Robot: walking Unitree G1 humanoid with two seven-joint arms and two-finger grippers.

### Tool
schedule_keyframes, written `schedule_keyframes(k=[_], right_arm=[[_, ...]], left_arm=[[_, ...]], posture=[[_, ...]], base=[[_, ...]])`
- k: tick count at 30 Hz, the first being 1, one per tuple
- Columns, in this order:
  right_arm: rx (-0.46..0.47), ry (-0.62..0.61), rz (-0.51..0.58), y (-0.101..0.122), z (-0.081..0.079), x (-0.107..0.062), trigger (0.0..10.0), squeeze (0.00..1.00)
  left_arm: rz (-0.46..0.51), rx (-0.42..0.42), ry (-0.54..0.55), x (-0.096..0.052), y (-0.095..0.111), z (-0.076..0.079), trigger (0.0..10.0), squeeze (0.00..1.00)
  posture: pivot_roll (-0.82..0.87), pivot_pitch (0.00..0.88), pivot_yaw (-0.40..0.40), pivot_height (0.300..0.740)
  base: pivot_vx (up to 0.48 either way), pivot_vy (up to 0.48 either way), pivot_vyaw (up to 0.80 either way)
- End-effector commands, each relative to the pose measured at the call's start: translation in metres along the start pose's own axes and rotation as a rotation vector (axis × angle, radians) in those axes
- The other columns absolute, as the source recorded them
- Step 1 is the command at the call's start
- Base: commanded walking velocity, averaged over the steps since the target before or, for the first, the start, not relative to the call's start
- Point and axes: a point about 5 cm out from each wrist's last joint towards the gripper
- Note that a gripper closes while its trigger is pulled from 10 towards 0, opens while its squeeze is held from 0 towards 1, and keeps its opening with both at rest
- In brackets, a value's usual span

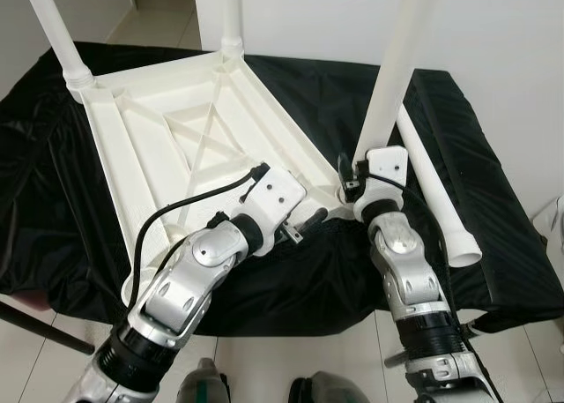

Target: Building children table

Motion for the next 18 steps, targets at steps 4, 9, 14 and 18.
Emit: schedule_keyframes(k=[4,9,14,18], right_arm=[[0.004,0.017,-0.086,-0.022,-0.003,-0.005,10.0,0.0],[0.01,0.023,-0.085,-0.023,-0.004,-0.006,10.0,0.0],[0.006,0.05,-0.068,-0.024,-0.007,-0.008,10.0,0.0],[0.014,0.075,-0.053,-0.026,-0.01,-0.015,10.0,0.0]], left_arm=[[-0.02,0.008,-0.061,-0.003,0.0,0.005,10.0,0.0],[-0.018,0.003,-0.058,-0.004,0.0,0.005,10.0,0.0],[-0.016,0.002,-0.055,-0.004,0.002,0.004,10.0,0.0],[-0.017,0.0,-0.055,-0.006,0.003,0.004,10.0,0.0]], posture=[[0.03,0.014,-0.03,0.74],[0.03,0.017,-0.033,0.74],[0.03,0.017,-0.033,0.74],[0.03,0.037,-0.026,0.74]], base=[[0.0,0.0,0.0],[0.0,0.0,0.0],[0.0,0.0,0.0],[0.0,0.0,0.0]])
Point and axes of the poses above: a point about 5 cm out from each wrist's last joint towards the gripper, its own x axis pointing out of the wrist towards the gripper, its own y axis along the axis of the wrist's last joint, z = x × y, and after that the axes turned 13 degrees about -x, right-handed
